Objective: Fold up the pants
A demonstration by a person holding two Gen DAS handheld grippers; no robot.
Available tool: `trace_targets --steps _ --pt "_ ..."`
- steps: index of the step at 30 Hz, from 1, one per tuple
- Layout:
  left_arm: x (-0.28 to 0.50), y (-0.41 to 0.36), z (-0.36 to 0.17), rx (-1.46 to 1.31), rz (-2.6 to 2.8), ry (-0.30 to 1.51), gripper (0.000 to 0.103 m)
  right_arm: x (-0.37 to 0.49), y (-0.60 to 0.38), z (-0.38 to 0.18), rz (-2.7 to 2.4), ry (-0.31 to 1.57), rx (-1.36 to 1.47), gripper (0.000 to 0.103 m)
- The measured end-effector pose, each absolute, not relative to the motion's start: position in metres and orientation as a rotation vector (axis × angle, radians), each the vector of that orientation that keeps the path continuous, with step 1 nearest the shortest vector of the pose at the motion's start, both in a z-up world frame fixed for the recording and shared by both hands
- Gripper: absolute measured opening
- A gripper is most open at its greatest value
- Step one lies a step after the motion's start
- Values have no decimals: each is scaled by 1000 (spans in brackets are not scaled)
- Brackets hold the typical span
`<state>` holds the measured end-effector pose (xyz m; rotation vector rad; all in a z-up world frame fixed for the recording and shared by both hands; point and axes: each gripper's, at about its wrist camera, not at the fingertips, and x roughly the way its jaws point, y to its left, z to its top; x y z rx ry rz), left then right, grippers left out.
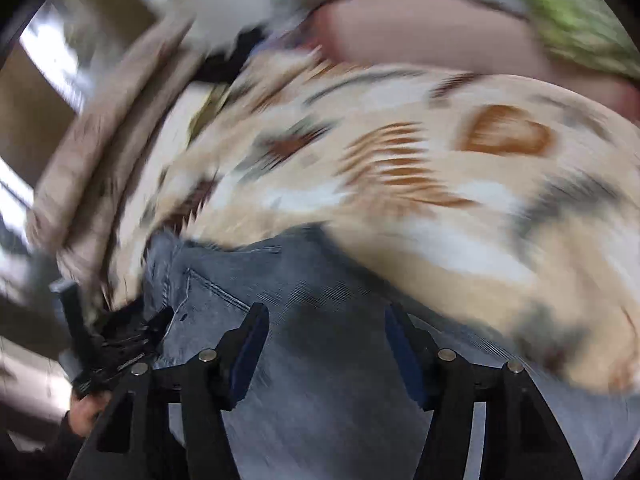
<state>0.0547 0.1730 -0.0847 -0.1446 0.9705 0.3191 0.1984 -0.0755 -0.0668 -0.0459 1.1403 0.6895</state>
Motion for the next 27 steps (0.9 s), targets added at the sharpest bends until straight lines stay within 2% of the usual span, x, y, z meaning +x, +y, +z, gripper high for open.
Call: trace_targets --steps 3,4,5,6,8,10,15,18,20,23,24,27 --pt "54 173 -86 -132 310 960 88 234 -42 -97 699 1231 -89 64" --pt "55 173 -87 -137 303 958 88 236 -35 -106 717 1273 -89 53" --pt "54 173 -86 -142 297 957 88 234 -25 -113 733 1302 -140 37" --pt "53 171 -85 -141 293 956 88 230 -16 -116 729 1296 -216 17" --pt "55 172 -85 -141 288 963 88 235 -17 -109 703 1257 -204 5" --pt "59 171 -81 -156 294 982 88 249 -22 -110 643 1244 -161 4" --pt "59 165 -65 -180 297 996 88 262 -18 -133 567 1223 -123 5" --pt "67 166 -81 -170 317 1038 90 262 -25 -130 558 1221 -90 9" --pt "67 163 -84 -155 330 1019 92 255 -37 -118 518 1192 -90 21" --pt "67 162 -84 -152 336 1022 92 232 -57 -77 476 1096 -42 47" --pt "67 163 -84 -154 335 1024 92 223 -64 -68 482 1072 -9 59" --pt "67 162 -85 -153 337 1019 93 190 -74 -55 613 1065 128 60"
